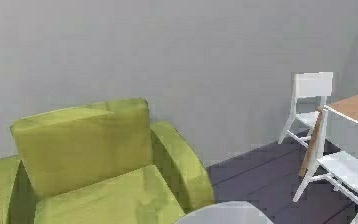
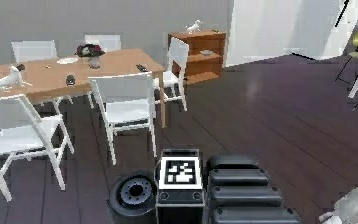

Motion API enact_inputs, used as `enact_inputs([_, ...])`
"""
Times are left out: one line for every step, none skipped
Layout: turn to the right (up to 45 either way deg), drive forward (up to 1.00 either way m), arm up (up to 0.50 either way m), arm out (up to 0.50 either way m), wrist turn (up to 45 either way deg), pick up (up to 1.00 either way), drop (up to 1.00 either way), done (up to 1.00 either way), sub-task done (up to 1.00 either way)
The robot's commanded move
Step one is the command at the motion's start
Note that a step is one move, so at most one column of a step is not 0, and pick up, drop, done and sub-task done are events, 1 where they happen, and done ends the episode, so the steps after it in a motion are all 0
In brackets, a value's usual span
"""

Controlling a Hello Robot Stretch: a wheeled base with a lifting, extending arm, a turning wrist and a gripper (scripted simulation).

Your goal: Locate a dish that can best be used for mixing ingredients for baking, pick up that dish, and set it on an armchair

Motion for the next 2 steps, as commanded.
enact_inputs([45.0,0.0,0.0,0.0,0.0,0.0,0.0,0.0,0.0])
enact_inputs([42.0,0.0,0.0,0.0,0.0,0.0,0.0,0.0,0.0])
